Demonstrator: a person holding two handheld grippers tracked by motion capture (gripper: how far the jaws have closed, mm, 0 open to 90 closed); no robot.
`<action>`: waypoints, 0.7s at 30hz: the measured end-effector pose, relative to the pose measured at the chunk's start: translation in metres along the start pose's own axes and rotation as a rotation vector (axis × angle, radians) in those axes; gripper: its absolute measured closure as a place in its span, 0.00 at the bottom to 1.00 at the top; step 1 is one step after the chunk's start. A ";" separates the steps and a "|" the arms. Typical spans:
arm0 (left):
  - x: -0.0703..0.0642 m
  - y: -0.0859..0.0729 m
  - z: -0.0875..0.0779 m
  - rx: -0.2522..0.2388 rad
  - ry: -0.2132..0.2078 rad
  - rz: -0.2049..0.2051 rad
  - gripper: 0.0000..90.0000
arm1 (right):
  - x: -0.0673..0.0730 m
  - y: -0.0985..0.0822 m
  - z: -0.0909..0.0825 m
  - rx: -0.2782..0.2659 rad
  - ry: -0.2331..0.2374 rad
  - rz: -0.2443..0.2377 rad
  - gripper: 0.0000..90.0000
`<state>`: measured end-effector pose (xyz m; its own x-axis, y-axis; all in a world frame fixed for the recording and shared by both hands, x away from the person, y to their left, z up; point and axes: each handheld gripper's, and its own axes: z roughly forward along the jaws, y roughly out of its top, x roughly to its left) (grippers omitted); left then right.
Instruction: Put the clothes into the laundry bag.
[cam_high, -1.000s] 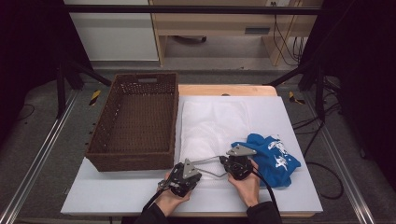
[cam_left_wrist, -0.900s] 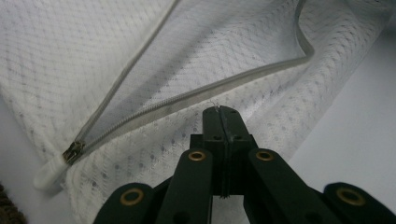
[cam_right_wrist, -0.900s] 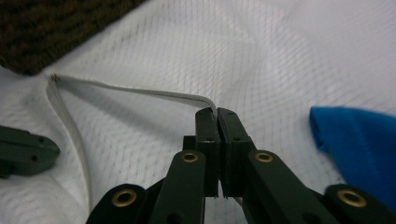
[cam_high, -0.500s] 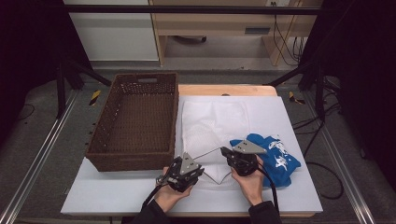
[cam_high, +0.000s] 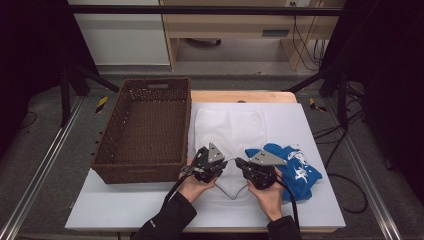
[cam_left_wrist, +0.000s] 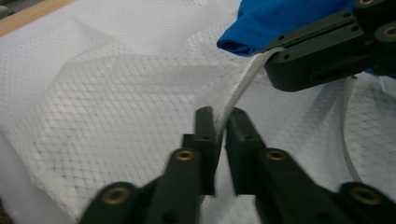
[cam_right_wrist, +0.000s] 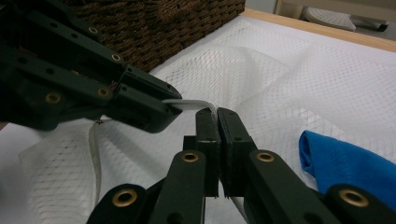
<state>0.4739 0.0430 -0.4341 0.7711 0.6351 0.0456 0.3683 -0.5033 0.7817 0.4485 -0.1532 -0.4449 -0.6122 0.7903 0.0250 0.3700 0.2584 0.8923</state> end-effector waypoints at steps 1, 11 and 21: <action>0.001 0.000 -0.001 0.000 -0.005 -0.009 0.98 | 0.000 0.000 0.000 0.003 -0.001 -0.002 0.97; 0.004 0.000 -0.006 -0.018 -0.007 -0.047 0.99 | -0.004 -0.022 -0.037 0.002 -0.018 0.018 0.80; -0.001 0.004 -0.014 -0.065 -0.026 -0.065 0.99 | -0.001 -0.063 -0.032 0.163 -0.025 0.026 0.84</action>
<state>0.4668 0.0487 -0.4223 0.7604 0.6491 -0.0217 0.3840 -0.4224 0.8210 0.4039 -0.1881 -0.4864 -0.5843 0.8108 0.0343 0.4951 0.3226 0.8067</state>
